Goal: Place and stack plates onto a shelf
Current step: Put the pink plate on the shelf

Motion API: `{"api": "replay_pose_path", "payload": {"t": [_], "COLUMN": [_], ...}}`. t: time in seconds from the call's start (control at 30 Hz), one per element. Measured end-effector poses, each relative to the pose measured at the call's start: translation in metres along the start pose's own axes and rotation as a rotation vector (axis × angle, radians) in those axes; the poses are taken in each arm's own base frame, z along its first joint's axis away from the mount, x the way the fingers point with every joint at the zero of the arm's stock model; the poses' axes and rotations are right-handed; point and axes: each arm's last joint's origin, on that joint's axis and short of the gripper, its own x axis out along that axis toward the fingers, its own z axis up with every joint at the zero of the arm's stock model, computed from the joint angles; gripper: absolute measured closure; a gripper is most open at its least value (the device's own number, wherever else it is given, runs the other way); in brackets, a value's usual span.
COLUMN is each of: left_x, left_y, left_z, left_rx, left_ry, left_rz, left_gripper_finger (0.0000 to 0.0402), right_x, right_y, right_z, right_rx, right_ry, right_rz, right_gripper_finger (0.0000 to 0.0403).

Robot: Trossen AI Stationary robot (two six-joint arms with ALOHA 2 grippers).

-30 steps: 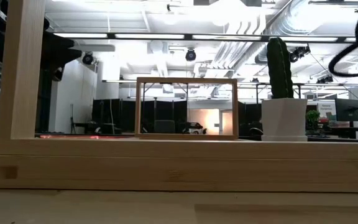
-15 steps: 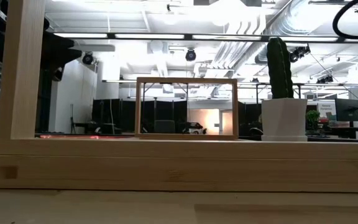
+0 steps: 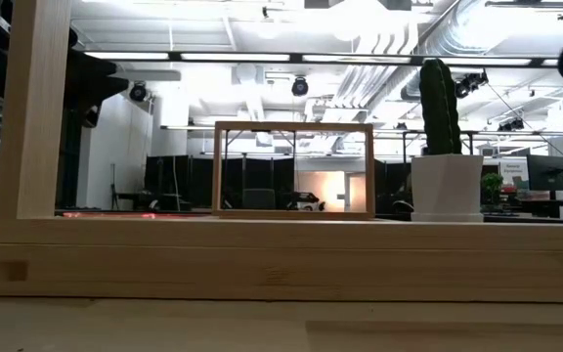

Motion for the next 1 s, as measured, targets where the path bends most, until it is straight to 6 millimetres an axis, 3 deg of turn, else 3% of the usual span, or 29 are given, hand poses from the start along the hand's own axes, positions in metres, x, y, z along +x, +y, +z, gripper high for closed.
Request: {"api": "replay_pose_path", "payload": {"t": [0.17,0.5,0.67,0.83,1.0], "left_x": [0.000,0.000,0.000,0.000,0.000], "left_y": [0.000,0.000,0.000,0.000,0.000], "left_z": [0.000,0.000,0.000,0.000,0.000], "left_rx": [0.000,0.000,0.000,0.000,0.000], "left_ry": [0.000,0.000,0.000,0.000,0.000], "left_rz": [0.000,-0.001,0.000,0.000,0.000], "left_gripper_finger": [0.0270,0.0270,0.0270,0.0270,0.0270], "right_x": [0.012,0.038,0.044,0.047,0.046], "right_y": [0.004,0.012,0.011,0.007,0.007], "right_z": [-0.002,-0.006,-0.004,-0.003,-0.003], "right_rx": [0.035,0.054,0.097,0.106,0.099], "right_ry": [-0.061,-0.061,-0.070,-0.078,-0.084], "right_rz": [-0.007,0.009,-0.021,-0.065,-0.057], "right_gripper_finger": [0.0209,0.0220,0.0272,0.0378,0.0395]}}
